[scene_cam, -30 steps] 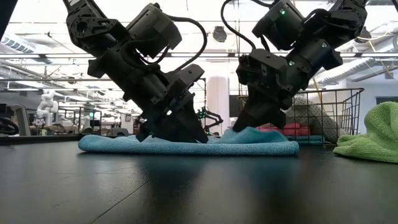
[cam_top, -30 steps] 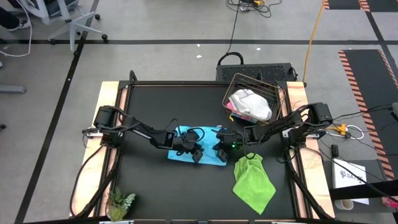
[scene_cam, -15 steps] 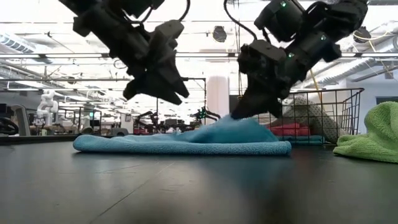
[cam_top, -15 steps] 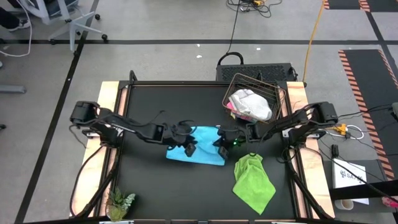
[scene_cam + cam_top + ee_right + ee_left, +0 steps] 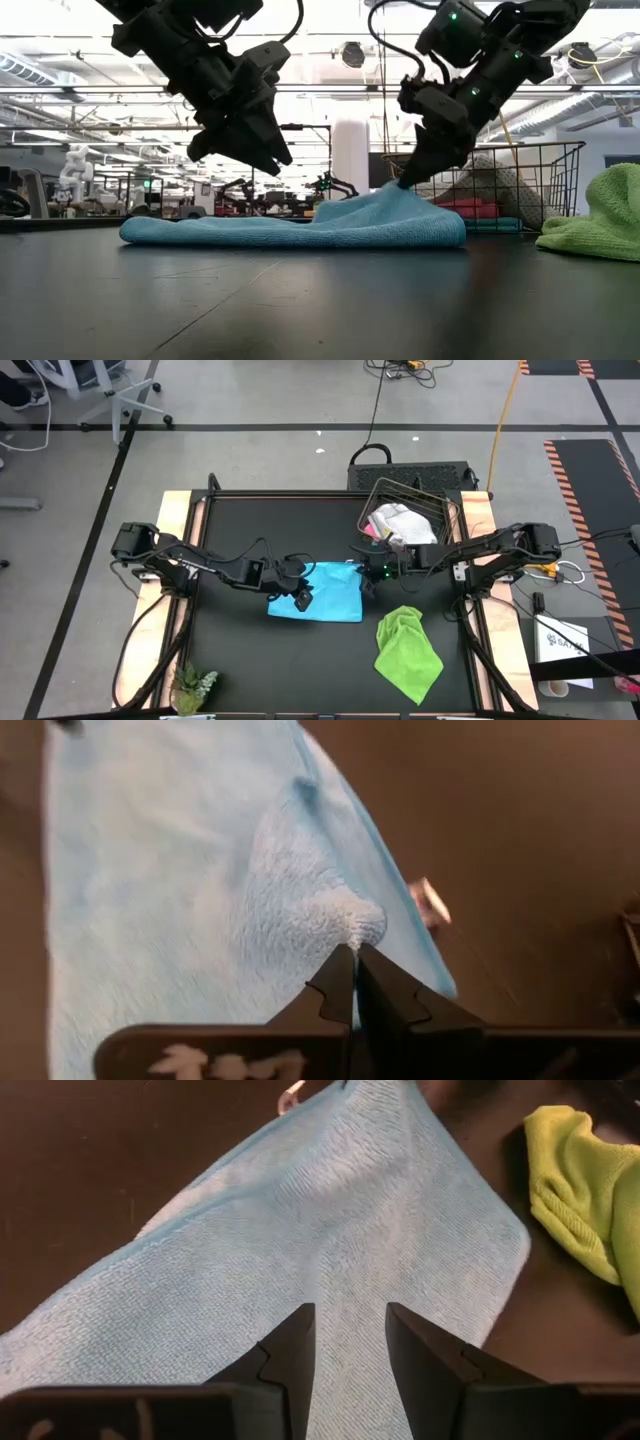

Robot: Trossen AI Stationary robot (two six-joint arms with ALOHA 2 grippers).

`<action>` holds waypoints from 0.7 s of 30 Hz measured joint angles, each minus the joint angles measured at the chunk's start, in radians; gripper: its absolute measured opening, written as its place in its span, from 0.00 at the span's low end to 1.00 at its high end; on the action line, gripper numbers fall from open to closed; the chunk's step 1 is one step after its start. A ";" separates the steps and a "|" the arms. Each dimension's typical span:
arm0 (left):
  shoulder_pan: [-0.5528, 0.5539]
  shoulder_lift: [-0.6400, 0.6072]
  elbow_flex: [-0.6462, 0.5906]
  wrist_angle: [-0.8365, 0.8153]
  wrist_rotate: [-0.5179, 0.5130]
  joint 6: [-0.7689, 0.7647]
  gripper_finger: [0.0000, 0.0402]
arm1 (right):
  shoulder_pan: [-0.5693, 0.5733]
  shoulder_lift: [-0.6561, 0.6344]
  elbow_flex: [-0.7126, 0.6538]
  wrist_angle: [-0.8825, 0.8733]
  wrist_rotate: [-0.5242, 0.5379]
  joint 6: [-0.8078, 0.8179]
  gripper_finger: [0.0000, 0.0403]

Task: Fold microfiber towels
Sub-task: Fold the blue towel

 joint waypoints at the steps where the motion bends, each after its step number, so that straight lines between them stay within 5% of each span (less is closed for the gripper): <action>1: 0.000 0.000 0.000 0.002 0.000 -0.001 0.31 | -0.004 0.000 0.000 -0.020 0.000 -0.011 0.00; 12: 0.001 0.000 0.001 -0.005 -0.010 -0.016 0.31 | -0.023 0.000 0.000 -0.107 0.006 -0.097 0.01; 21: 0.001 0.000 0.001 -0.006 -0.028 -0.020 0.31 | -0.018 0.000 0.000 -0.110 0.024 -0.101 0.17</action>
